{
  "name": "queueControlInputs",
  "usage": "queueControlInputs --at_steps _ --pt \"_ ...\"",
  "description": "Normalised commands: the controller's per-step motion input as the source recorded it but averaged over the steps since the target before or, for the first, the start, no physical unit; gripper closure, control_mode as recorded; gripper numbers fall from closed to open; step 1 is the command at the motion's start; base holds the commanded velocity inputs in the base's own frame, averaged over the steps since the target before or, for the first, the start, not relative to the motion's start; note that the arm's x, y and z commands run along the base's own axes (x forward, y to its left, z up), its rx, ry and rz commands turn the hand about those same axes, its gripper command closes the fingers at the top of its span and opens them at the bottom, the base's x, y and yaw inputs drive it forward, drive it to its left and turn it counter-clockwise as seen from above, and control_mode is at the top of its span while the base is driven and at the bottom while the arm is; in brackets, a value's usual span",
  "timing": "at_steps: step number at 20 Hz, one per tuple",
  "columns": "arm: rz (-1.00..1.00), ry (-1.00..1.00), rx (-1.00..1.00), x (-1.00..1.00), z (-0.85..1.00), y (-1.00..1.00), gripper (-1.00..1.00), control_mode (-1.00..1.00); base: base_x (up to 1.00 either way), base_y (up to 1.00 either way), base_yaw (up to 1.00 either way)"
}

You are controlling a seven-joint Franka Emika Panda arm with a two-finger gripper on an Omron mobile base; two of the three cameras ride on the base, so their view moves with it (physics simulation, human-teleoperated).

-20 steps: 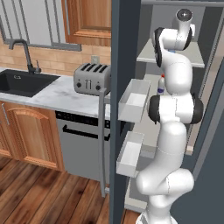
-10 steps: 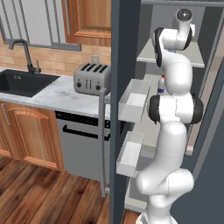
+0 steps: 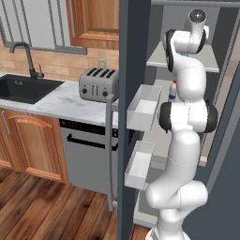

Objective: Take the bottled waters from the counter and place them in the freezer to freeze. Close the freezer door after placing the bottles.

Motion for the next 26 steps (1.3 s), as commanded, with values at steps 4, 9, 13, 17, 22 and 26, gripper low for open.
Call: queueControlInputs --at_steps 4,9,13,17,22,26 --pt "0.00 -0.05 0.00 -0.08 0.00 0.00 -1.00 -1.00 0.00 0.00 0.00" --pt "0.00 -0.09 0.00 -0.17 0.00 0.01 -1.00 -1.00 0.00 0.00 0.00" --pt "0.00 -0.15 0.00 -0.04 -0.04 0.01 -1.00 -1.00 0.00 0.00 0.00" --pt "0.00 -0.11 0.00 0.00 -0.11 0.02 -1.00 -1.00 0.00 0.00 0.00" --pt "0.00 -0.03 0.00 -0.08 0.00 0.08 -1.00 -1.00 0.00 0.00 0.00" --pt "0.00 -0.14 0.00 -0.47 0.24 0.08 -1.00 -1.00 0.00 0.00 0.00"
